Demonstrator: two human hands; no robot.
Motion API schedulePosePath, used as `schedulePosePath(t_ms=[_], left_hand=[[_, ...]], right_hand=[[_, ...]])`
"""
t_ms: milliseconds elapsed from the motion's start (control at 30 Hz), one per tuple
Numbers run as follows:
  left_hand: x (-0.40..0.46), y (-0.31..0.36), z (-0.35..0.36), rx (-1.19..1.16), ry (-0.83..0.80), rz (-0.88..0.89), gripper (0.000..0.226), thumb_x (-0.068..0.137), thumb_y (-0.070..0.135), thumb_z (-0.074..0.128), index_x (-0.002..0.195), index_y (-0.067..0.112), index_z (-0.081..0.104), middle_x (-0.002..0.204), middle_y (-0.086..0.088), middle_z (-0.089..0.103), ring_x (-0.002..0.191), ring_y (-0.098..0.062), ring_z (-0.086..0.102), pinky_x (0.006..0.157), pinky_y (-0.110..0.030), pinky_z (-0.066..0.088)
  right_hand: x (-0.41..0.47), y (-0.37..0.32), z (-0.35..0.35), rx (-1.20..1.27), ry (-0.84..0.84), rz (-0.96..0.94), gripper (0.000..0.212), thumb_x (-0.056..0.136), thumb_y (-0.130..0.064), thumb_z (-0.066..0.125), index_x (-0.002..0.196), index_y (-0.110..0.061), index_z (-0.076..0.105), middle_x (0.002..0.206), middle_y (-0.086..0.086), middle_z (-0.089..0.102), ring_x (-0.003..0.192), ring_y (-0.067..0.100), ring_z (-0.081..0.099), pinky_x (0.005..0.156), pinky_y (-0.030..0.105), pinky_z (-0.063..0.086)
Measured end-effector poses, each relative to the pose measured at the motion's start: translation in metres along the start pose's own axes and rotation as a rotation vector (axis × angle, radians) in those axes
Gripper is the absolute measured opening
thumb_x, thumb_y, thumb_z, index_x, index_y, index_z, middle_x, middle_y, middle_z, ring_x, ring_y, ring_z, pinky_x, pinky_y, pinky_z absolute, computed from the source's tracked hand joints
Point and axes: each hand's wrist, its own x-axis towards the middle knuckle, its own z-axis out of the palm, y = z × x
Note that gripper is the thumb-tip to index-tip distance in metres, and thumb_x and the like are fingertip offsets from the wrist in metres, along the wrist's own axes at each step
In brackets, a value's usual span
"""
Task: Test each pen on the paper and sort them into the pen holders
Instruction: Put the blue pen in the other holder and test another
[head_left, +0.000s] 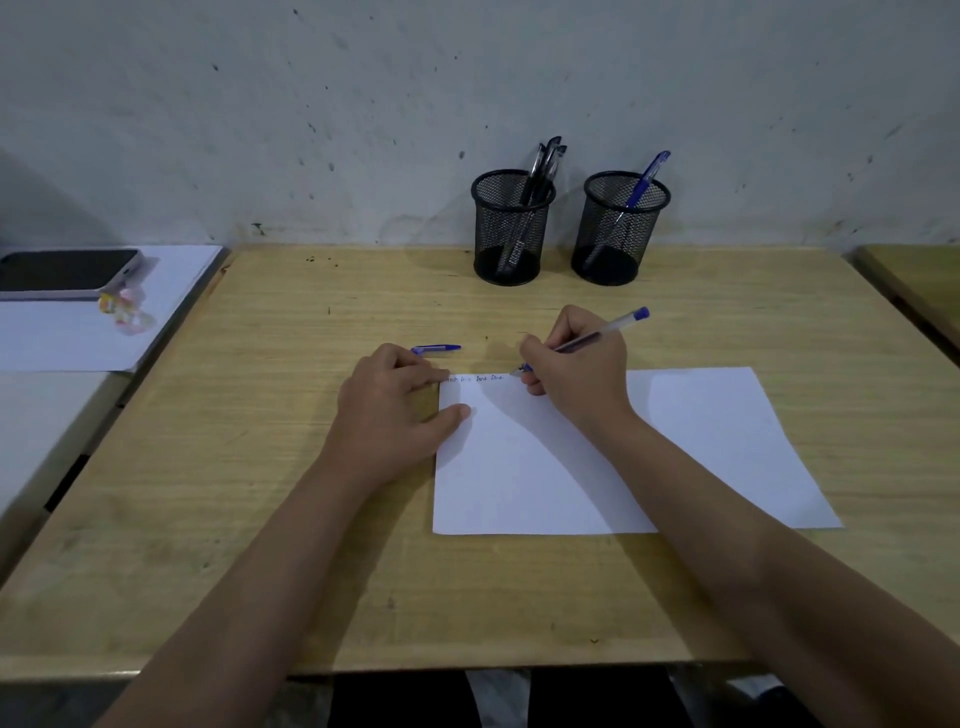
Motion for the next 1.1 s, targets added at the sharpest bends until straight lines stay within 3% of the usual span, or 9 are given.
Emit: schedulePosePath(t_ms=[633,833,1100], left_hand=[[0.0,0.0017,0.0027,0.078,0.004,0.012,0.068,0.057,0.07,0.057,0.102,0.021,0.071,0.101,0.004,0.054,0.099,-0.015,0.05,0.088,-0.038,0.045],[0.0015,0.0011,0.0033,0.091,0.008,0.015,0.07,0.056,0.071,0.055,0.103,0.022,0.071,0.101,0.006,0.053,0.098,-0.013,0.048,0.087,-0.035,0.043],[0.0017,0.0006,0.0036,0.077,0.012,0.009,0.069,0.055,0.071,0.057,0.102,0.023,0.071,0.101,0.007,0.053,0.098,-0.013,0.049,0.088,-0.037,0.043]], right_hand=[[0.0059,0.0037,0.0005,-0.009,-0.016,0.038,0.029,0.072,0.008,0.058,0.058,-0.008,0.038,0.052,0.015,0.048,0.037,0.019,0.055,0.04,0.026,0.045],[0.0055,0.0046,0.0016,-0.025,-0.001,0.007,0.032,0.072,0.006,0.059,0.056,-0.011,0.037,0.052,0.018,0.049,0.043,0.027,0.056,0.042,0.029,0.046],[0.0055,0.0038,0.0017,-0.025,0.021,0.014,0.033,0.071,0.007,0.058,0.055,-0.011,0.036,0.048,0.012,0.046,0.036,0.019,0.054,0.042,0.029,0.046]])
